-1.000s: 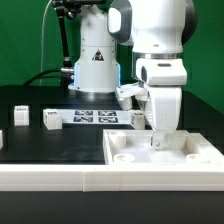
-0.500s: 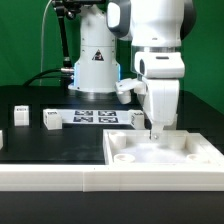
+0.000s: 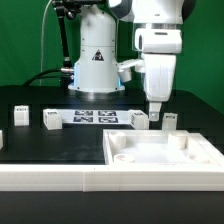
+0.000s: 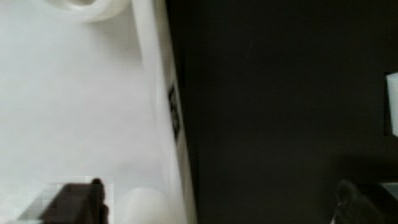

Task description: Assemble one leg

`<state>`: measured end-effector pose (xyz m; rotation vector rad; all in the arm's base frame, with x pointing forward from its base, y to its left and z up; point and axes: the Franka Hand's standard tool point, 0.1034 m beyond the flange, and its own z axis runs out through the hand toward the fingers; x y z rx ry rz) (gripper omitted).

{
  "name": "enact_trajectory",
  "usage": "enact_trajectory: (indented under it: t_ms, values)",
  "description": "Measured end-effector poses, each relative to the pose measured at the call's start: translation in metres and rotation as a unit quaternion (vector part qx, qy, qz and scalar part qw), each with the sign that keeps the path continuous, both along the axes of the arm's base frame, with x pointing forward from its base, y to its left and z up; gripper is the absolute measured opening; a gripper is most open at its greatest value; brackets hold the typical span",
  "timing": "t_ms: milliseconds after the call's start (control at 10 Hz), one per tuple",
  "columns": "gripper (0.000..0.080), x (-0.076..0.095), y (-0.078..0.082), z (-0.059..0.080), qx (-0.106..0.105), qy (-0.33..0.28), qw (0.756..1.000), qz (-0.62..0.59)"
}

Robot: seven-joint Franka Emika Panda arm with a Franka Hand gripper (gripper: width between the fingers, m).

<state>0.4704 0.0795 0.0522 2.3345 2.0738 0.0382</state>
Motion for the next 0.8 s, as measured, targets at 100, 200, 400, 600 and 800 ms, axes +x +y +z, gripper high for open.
enact_trajectory:
  t_ms: [100, 200, 400, 600, 800]
  values:
    - [0.0649, 0.000, 0.000, 0.000, 0.001, 0.000, 0.999, -0.033]
    - [0.0649, -0.001, 0.001, 0.000, 0.003, 0.001, 0.997, -0.080]
    - [0.0649, -0.002, 0.002, -0.001, 0.008, -0.001, 0.985, -0.170]
    - [0.0649, -0.013, 0.009, -0.003, 0.026, -0.009, 0.951, -0.307]
    - [0.0649, -0.018, 0.016, -0.007, 0.038, -0.002, 0.906, -0.422]
